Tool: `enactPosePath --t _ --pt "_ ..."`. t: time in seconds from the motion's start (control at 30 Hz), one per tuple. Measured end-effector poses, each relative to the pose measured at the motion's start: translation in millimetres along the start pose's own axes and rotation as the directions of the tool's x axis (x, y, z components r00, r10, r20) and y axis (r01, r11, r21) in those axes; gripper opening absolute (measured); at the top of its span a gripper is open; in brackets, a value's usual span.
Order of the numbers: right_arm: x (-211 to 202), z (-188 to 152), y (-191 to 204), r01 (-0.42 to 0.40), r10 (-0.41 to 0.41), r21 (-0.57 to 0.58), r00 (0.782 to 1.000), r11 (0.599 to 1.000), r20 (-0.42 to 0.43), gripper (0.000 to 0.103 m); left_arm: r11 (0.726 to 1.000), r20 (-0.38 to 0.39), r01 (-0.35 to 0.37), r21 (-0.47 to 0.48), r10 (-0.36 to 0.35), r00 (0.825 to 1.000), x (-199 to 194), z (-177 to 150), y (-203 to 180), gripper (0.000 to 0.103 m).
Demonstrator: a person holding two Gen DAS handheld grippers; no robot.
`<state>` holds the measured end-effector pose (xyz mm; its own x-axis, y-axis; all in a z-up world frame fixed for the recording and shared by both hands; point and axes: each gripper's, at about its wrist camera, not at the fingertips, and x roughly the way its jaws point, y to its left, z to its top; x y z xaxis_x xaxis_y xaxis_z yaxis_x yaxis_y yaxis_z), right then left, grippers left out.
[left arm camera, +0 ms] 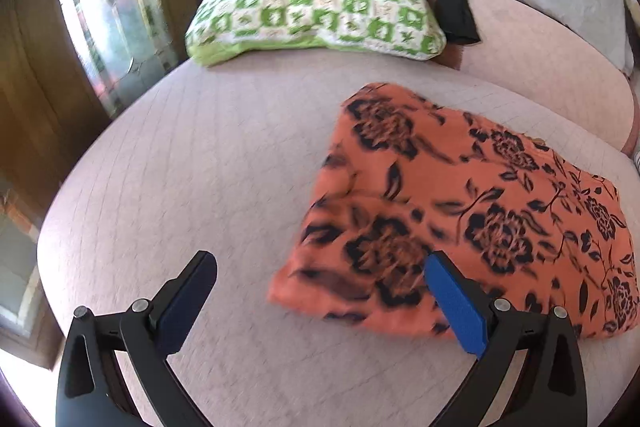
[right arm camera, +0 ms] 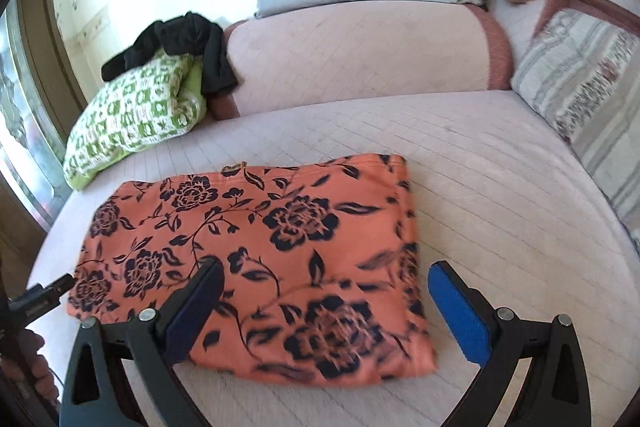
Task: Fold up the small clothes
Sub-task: 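Withdraw both grippers open from the folded dress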
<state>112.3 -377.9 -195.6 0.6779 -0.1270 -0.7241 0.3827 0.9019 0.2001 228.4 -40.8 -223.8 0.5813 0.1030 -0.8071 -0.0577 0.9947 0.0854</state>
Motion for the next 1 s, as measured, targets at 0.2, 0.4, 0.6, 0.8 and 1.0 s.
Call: enactPosePath --t 0.2,0.4,0.6,0.8,1.0 --pt "-20.5 -16.9 -17.2 -0.038 0.039 0.064 0.999 0.997 -0.006 0.103 0.999 0.016 -0.034 -0.012 0.034 0.999 -7.5 -37.1 17.8 0.103" --pt "-3.0 -23.6 -17.2 -0.073 0.08 0.103 0.994 0.992 -0.069 0.103 0.998 0.058 -0.048 0.05 0.045 0.997 -9.9 -39.6 4.3 0.103" --pt "20.5 -27.4 -12.7 -0.079 0.095 0.131 0.988 0.988 -0.118 0.103 0.999 0.064 -0.021 0.035 0.019 0.998 -6.0 -31.4 0.0 0.103" --pt "27.1 -29.8 -7.1 -0.079 0.09 0.102 0.989 0.992 -0.115 0.103 0.999 0.067 -0.002 0.034 -0.001 0.998 -0.6 -25.7 -12.9 0.103" --pt "26.7 -26.3 -7.9 -0.12 0.13 0.114 0.988 0.986 -0.083 0.103 0.998 0.079 -0.003 0.056 -0.002 0.997 0.5 -24.9 -20.8 0.103"
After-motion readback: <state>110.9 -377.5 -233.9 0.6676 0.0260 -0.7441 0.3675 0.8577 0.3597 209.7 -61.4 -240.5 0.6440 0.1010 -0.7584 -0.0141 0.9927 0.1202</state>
